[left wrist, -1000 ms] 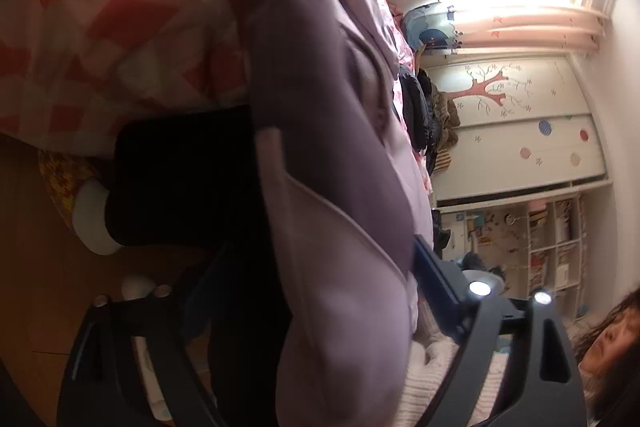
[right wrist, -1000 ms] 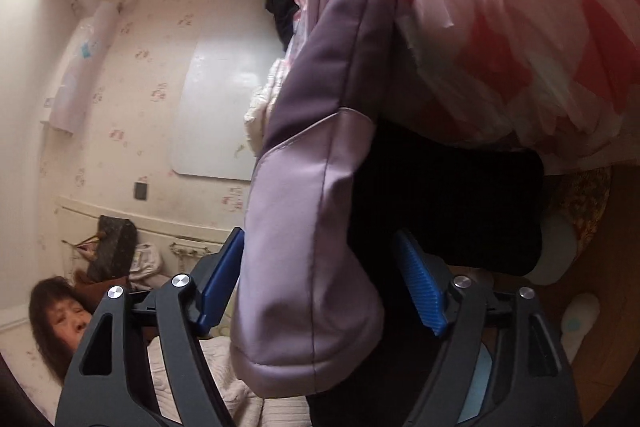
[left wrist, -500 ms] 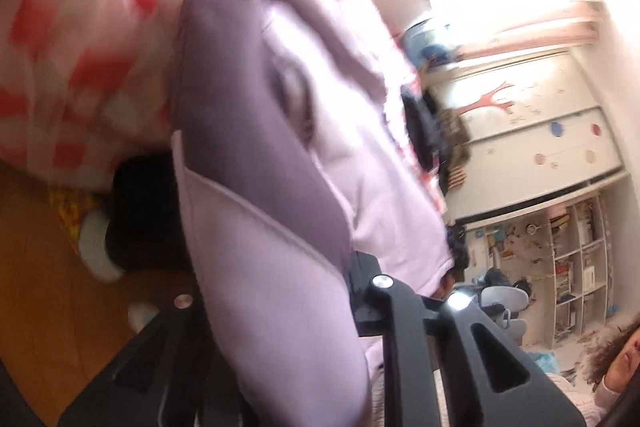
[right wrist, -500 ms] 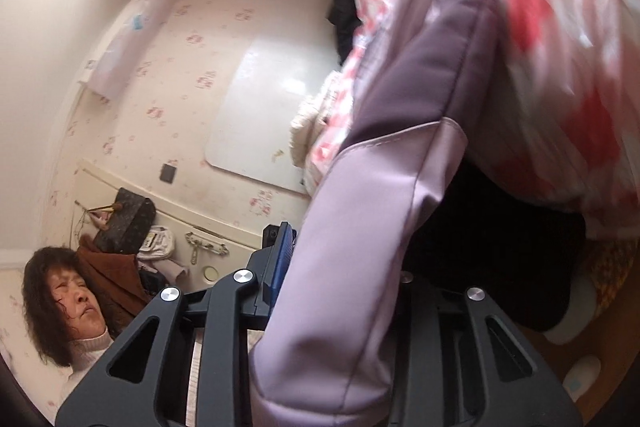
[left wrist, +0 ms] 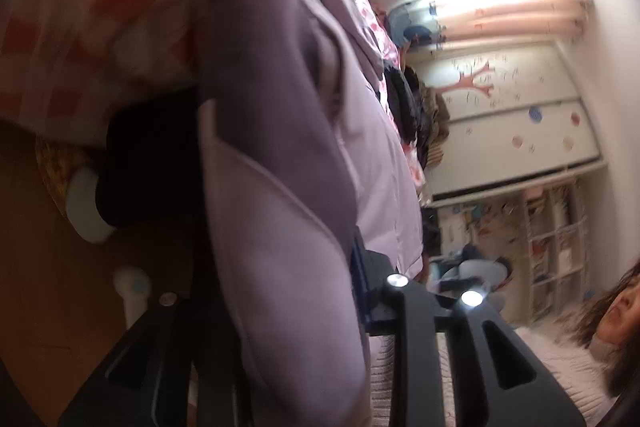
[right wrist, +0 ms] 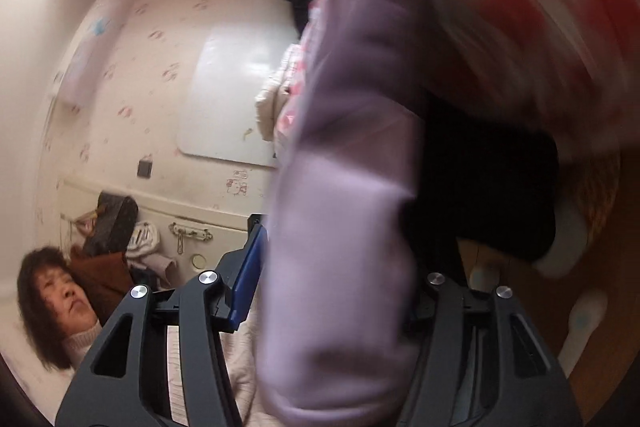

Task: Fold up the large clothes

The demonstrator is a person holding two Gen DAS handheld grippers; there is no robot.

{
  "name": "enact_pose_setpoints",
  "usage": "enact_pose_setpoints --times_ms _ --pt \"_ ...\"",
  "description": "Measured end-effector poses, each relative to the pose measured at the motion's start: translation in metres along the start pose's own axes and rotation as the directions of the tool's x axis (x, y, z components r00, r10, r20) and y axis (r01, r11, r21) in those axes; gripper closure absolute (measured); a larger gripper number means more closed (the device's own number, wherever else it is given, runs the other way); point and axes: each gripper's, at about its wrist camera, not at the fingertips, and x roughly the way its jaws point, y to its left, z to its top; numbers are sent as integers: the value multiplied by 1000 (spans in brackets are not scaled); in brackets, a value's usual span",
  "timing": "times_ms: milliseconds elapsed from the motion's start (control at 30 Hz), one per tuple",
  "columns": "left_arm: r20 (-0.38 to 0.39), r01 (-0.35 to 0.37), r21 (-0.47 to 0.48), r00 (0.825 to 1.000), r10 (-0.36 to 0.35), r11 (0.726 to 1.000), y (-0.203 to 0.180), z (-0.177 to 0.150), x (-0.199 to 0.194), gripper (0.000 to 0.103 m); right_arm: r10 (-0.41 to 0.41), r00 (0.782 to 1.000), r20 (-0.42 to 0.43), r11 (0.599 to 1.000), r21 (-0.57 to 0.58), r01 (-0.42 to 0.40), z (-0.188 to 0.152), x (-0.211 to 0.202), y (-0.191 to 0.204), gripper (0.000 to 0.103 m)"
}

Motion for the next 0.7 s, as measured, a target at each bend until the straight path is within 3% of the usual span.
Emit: enact_pose_setpoints --times_ms 67,133,167,300,467,567,700 --pt "26 -7 -19 1000 7 1000 11 -7 2 70 54 998 26 998 -14 -54 -4 0 -3 49" --pt "82 -44 -3 996 44 999 -1 -7 -6 74 108 990 89 990 -98 -99 -5 -3 13 68" --pt "122 -61 16 991 58 998 -12 -6 -12 80 124 985 121 985 -138 -107 -4 -7 21 72" --pt "247 -63 119 968 32 991 -70 0 -41 85 212 959 188 953 -256 -160 7 -8 59 75" --pt "298 -13 243 952 -62 970 -125 4 -60 86 337 914 226 901 -360 -243 20 -15 107 74" --pt "299 13 258 950 -93 966 -126 9 -71 85 381 890 249 885 -379 -272 25 -27 117 75" --pt "286 39 168 954 -86 985 -102 24 -72 85 364 900 239 901 -336 -275 41 -15 109 74"
